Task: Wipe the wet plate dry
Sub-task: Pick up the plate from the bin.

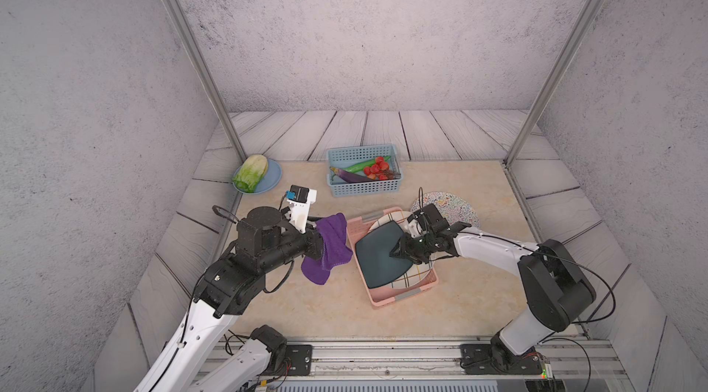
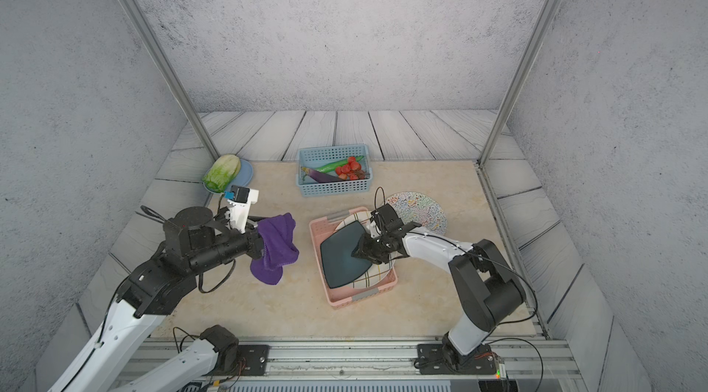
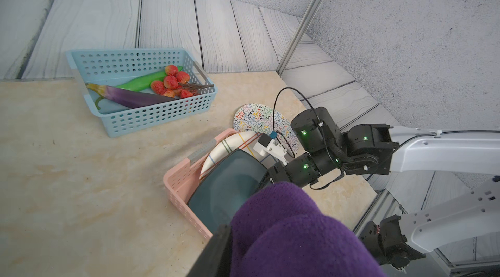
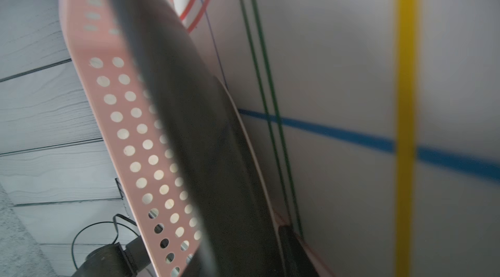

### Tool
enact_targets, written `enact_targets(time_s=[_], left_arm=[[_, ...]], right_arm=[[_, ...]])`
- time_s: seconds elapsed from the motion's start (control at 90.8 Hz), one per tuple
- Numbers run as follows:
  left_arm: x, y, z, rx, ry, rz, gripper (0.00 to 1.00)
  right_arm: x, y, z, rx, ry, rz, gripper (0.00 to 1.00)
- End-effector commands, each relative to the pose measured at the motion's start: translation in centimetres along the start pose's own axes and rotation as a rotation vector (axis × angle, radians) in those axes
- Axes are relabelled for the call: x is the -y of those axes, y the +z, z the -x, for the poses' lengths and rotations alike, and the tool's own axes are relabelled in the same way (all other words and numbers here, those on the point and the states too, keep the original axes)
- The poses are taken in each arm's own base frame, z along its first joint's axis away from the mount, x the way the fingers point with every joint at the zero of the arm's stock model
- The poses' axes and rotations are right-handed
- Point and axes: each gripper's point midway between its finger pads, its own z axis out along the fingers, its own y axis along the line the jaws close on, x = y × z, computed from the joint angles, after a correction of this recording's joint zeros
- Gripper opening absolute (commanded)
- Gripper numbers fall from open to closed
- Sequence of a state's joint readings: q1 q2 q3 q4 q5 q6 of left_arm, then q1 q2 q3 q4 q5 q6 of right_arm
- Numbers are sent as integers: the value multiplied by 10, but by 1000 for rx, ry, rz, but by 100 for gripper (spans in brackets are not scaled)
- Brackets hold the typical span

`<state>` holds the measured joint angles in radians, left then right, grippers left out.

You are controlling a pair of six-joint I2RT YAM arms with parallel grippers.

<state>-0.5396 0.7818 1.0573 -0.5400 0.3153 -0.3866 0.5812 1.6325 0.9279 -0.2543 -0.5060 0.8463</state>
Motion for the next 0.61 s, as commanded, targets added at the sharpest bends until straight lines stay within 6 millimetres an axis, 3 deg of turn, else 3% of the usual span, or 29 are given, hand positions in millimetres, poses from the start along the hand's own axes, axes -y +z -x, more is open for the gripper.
enact_targets(time_s=[0.0,0.132,0.253,0.385,0.594], left_arm=[[8,-1,10,42,-7,-41,0],[6,-4,6,27,10,-22,0],[5,0,3,-12,38,-15,0],[20,14,11,-46,61,-81,0],[46,63,20,-100,142,-101,0]], right_arm=[[21,13,-7,-19,46,-53,22],[-6,-11,-1,29,1,7,0],[-47,-49,6,100,-60,105,0],[-92,-97,10,189,-104,226,0],[-153,-158,5,280,-60,510,0]])
